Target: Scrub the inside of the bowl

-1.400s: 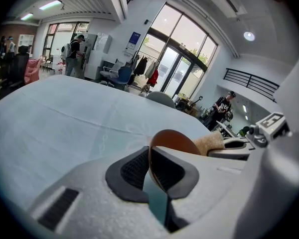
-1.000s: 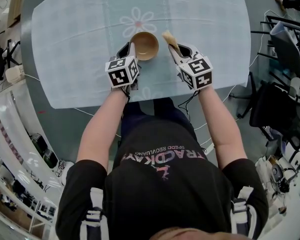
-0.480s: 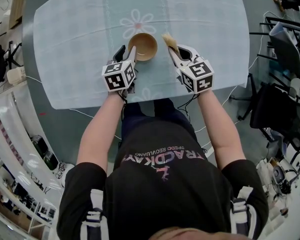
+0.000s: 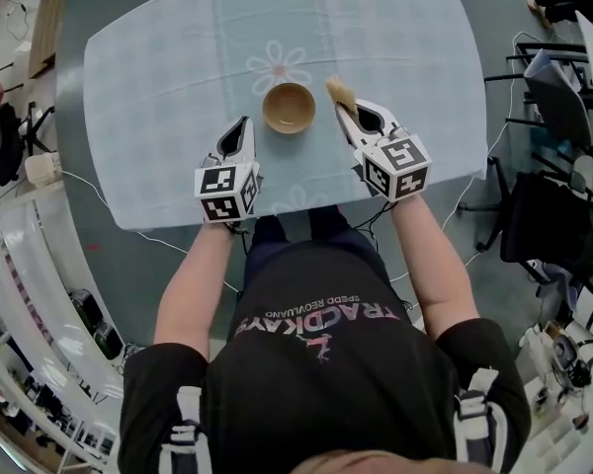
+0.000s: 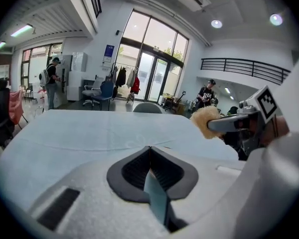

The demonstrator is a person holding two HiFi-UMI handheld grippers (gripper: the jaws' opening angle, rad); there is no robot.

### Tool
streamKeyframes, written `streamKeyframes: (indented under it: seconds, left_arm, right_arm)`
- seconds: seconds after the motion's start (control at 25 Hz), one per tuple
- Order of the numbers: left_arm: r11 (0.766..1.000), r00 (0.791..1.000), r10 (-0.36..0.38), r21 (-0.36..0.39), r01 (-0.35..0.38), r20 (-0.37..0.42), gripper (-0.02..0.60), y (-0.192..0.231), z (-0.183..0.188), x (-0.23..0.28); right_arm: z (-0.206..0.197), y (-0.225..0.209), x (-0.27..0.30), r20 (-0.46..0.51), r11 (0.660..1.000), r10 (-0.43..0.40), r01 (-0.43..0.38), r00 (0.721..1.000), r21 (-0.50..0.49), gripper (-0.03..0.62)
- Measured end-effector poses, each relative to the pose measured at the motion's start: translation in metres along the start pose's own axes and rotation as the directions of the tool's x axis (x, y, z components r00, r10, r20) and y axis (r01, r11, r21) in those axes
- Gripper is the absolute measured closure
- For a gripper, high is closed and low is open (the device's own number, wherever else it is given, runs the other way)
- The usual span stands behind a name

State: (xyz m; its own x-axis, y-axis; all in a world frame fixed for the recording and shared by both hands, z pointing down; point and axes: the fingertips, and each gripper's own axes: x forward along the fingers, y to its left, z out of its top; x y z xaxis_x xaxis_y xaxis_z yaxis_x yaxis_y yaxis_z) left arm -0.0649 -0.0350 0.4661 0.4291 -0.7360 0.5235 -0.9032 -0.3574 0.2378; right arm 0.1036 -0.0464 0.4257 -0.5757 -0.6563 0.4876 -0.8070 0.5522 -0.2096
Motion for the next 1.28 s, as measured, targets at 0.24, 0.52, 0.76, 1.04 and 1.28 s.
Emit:
streamKeyframes:
  seconds: [0.24, 0.52, 0.76, 1.04, 1.28]
  left_arm:
    - [0.991, 0.987, -0.092, 0.106, 0.079, 0.129, 0.566, -0.015, 0.053, -0.051]
    - [0.976, 0.951, -0.182, 0.164, 0.144, 0.249, 0.566, -0.039, 0.102, -0.104]
    - [0.963, 0.92, -0.242, 0.192, 0.189, 0.307, 0.565, -0.043, 0.12, -0.14]
    - [0.949, 0.917, -0.286, 0.213, 0.231, 0.278, 0.566, -0.04, 0.11, -0.152]
    - [0.938, 0.922, -0.314, 0.226, 0.263, 0.229, 0.566, -0.038, 0.094, -0.156]
  right_arm:
    - [0.051, 0.03, -0.026, 0.128, 0.999, -0.028, 0.03, 0.991, -0.012, 0.562]
    - [0.103, 0.071, -0.072, 0.273, 0.994, -0.057, 0.079, 0.96, -0.069, 0.562]
    - [0.118, 0.109, -0.097, 0.332, 0.983, -0.081, 0.13, 0.94, -0.131, 0.562]
    - [0.102, 0.128, -0.103, 0.326, 0.979, -0.128, 0.172, 0.937, -0.109, 0.562]
    - [0.078, 0.144, -0.104, 0.301, 0.981, -0.16, 0.186, 0.94, -0.06, 0.562]
